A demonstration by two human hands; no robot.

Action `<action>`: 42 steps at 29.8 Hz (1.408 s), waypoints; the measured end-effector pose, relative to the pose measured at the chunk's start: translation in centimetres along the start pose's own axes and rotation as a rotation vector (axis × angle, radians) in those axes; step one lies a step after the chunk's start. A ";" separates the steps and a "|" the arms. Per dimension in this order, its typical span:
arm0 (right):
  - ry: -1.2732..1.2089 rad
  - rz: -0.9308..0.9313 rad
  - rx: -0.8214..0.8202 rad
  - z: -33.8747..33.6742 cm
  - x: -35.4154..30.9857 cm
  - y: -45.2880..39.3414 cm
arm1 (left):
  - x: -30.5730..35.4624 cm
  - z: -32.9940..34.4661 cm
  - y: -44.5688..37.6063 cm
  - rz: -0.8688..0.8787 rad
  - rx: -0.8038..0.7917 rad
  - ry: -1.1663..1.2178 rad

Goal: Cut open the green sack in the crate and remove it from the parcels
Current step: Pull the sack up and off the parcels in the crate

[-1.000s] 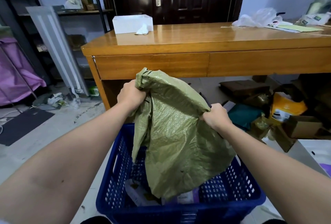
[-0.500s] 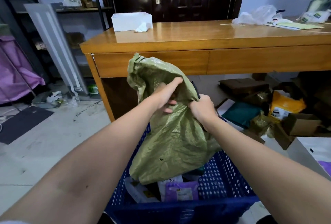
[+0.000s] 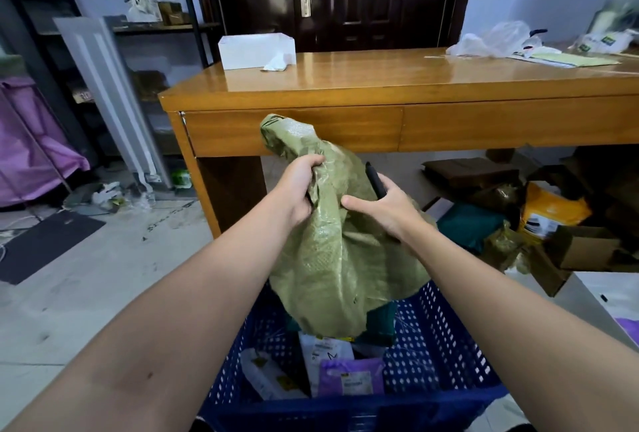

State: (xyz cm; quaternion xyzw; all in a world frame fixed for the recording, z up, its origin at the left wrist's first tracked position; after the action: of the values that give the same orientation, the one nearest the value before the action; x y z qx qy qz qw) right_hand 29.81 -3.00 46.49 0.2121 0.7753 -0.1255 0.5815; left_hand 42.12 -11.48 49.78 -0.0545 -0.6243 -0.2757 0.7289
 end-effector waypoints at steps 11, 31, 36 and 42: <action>-0.370 0.123 -0.028 1.2 0.0 0.6 | -2.7 -1.7 -1.8 -0.041 0.123 0.018; 0.098 -0.139 0.364 -0.1 0.1 0.1 | -3.1 -1.1 -1.0 -0.069 0.172 -0.126; 0.260 0.018 0.248 -0.6 1.4 0.0 | -1.1 -0.5 0.2 -0.049 0.122 0.205; -0.372 0.110 -0.209 0.7 1.8 0.6 | -1.7 -0.6 0.3 -0.185 0.034 0.187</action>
State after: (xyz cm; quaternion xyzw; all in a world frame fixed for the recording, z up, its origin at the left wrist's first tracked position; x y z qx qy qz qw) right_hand 30.27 -2.46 44.58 0.1656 0.6506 -0.0495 0.7395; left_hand 42.70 -10.89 48.14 0.0416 -0.5606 -0.3350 0.7561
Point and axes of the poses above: each hand's wrist, its own y-axis away from the middle knuckle, its own z-axis out of the palm, x = y × z, the point moved 2 cm from there along -y, towards the middle knuckle, and after that the axes turned 3 degrees about -y, right-handed, at the moved point
